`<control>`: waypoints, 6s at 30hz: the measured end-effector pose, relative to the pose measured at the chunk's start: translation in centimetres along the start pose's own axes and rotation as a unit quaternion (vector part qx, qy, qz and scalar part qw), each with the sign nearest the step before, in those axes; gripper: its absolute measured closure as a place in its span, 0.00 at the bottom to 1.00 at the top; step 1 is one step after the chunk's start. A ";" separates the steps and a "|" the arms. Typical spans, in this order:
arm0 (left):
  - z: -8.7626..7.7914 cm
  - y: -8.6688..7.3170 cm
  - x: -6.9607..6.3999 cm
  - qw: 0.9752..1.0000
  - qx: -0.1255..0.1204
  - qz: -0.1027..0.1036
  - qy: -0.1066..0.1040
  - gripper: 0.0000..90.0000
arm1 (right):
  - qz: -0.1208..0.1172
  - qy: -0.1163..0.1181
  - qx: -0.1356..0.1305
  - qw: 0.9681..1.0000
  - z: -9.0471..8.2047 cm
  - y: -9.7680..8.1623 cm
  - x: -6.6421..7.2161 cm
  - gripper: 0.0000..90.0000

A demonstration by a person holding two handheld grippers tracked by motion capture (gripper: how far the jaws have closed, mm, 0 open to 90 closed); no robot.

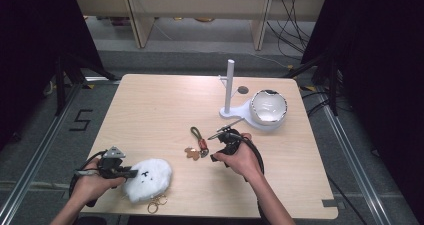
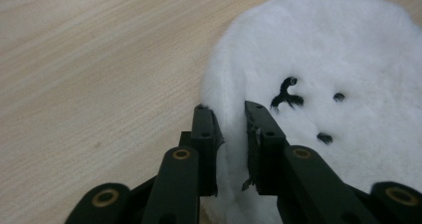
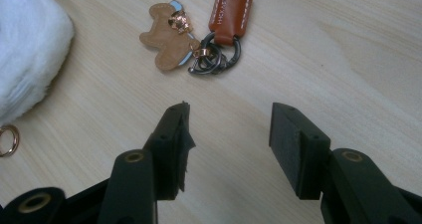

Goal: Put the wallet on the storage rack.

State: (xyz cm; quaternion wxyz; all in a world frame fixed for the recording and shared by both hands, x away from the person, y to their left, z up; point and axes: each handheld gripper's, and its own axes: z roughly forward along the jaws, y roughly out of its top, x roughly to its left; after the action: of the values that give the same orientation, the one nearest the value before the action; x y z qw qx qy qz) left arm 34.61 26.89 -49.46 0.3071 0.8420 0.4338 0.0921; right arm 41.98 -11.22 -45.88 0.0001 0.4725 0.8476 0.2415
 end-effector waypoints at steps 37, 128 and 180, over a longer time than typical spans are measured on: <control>-4.1 8.6 -4.4 0.976 -0.204 0.081 -0.005 0.92 | 0.011 0.041 -0.168 0.985 -5.8 1.0 1.6 0.58; -4.2 7.5 -4.2 0.948 -0.296 0.108 0.033 0.38 | 0.009 -0.032 -0.376 0.926 -16.1 -0.6 -7.2 0.89; -2.0 3.7 -4.1 0.953 -0.296 0.061 0.023 0.38 | 0.106 -0.104 -0.398 0.905 -17.7 0.2 -16.3 0.89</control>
State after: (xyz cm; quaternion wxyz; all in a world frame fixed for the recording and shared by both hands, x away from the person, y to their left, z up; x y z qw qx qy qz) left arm 33.75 22.89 -45.23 0.5260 0.7359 0.3422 0.2542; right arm 47.12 -31.43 -33.92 0.2508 0.5427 0.6211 0.5068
